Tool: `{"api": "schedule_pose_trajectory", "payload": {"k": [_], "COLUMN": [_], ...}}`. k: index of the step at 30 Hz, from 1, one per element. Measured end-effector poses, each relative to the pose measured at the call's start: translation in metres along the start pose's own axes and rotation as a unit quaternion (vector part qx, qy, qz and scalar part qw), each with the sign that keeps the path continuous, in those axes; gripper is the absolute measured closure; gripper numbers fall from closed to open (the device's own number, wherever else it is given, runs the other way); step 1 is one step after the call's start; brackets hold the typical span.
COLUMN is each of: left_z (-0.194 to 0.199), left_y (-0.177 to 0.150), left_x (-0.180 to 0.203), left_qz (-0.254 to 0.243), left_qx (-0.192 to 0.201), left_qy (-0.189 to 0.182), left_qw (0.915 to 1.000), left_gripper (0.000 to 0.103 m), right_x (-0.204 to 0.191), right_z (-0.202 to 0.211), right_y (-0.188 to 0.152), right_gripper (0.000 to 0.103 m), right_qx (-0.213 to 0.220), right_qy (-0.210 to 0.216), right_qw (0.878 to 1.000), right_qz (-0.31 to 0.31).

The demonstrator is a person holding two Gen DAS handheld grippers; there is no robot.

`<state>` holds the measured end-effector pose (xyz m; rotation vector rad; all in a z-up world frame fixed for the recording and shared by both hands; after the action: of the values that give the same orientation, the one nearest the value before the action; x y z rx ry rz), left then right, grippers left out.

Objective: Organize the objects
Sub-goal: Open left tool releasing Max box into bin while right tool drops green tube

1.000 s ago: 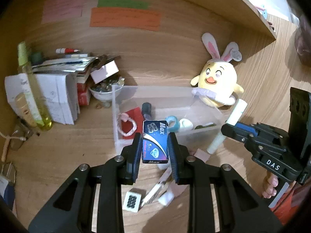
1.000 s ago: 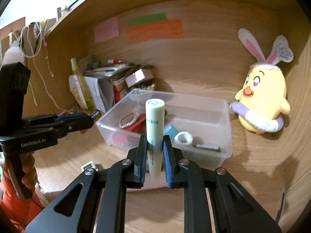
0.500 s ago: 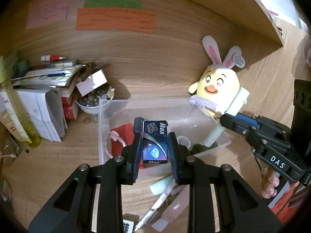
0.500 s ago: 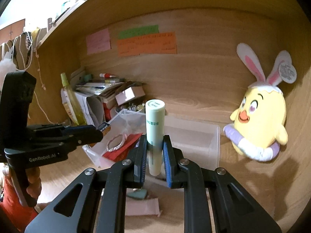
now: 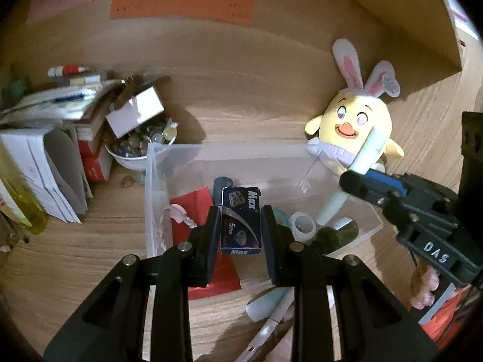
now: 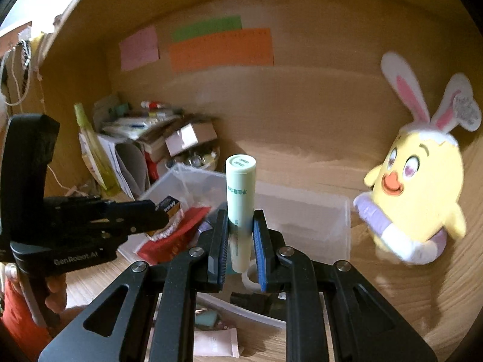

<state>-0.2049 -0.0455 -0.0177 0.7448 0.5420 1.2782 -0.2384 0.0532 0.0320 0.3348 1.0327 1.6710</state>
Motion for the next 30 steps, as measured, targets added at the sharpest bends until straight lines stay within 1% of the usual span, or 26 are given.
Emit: {"api": "schedule_pose_trajectory", "payload": {"k": [5, 8, 13, 16, 20, 22, 24, 26, 30], "left_z": [-0.012, -0.018, -0.026, -0.025, -0.020, -0.017, -0.012, -0.007, 0.005], "left_y": [-0.003, -0.003, -0.004, -0.003, -0.002, -0.001, -0.001, 0.000, 0.001], "left_x": [0.001, 0.003, 0.005, 0.005, 0.004, 0.004, 0.004, 0.004, 0.005], "left_qz": [-0.002, -0.004, -0.008, -0.012, -0.013, -0.013, -0.012, -0.012, -0.011], "left_qx": [-0.012, -0.018, -0.030, -0.028, -0.022, -0.019, -0.014, -0.009, 0.001], "left_qy": [-0.010, -0.013, -0.008, -0.002, -0.003, -0.001, 0.001, 0.004, 0.011], "left_qw": [0.9999, 0.9997, 0.9995, 0.9995, 0.9997, 0.9997, 0.9998, 0.9999, 0.9999], "left_gripper": [0.076, 0.076, 0.076, 0.076, 0.075, 0.072, 0.067, 0.059, 0.050], "right_x": [0.008, 0.011, 0.013, 0.013, 0.011, 0.011, 0.011, 0.010, 0.006], "right_z": [-0.021, -0.028, -0.036, -0.038, -0.042, -0.044, -0.044, -0.042, -0.032], "right_y": [-0.007, -0.010, -0.012, -0.013, -0.014, -0.014, -0.015, -0.014, -0.011], "right_gripper": [0.089, 0.089, 0.089, 0.088, 0.088, 0.081, 0.067, 0.061, 0.052], "right_qx": [-0.031, -0.041, -0.054, -0.055, -0.054, -0.058, -0.059, -0.052, -0.039], "right_qy": [-0.009, -0.012, -0.010, -0.012, -0.022, -0.029, -0.036, -0.040, -0.043], "right_qw": [0.999, 0.999, 0.998, 0.998, 0.998, 0.998, 0.998, 0.998, 0.998], "right_qz": [-0.006, -0.006, -0.008, -0.008, -0.003, -0.002, 0.000, 0.002, 0.008]}}
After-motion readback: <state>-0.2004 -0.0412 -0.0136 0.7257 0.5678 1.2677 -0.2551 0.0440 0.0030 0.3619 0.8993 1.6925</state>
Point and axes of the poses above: each gripper's, at about its wrist camera, not at the fingertips, and z roughly against the way its jaws point, x to its right, y to its top, the point moved 4 cm from there along -z, roughly the way its jaws point, and after that the axes turned 15 degrees about -z, right-handed, at the moved point
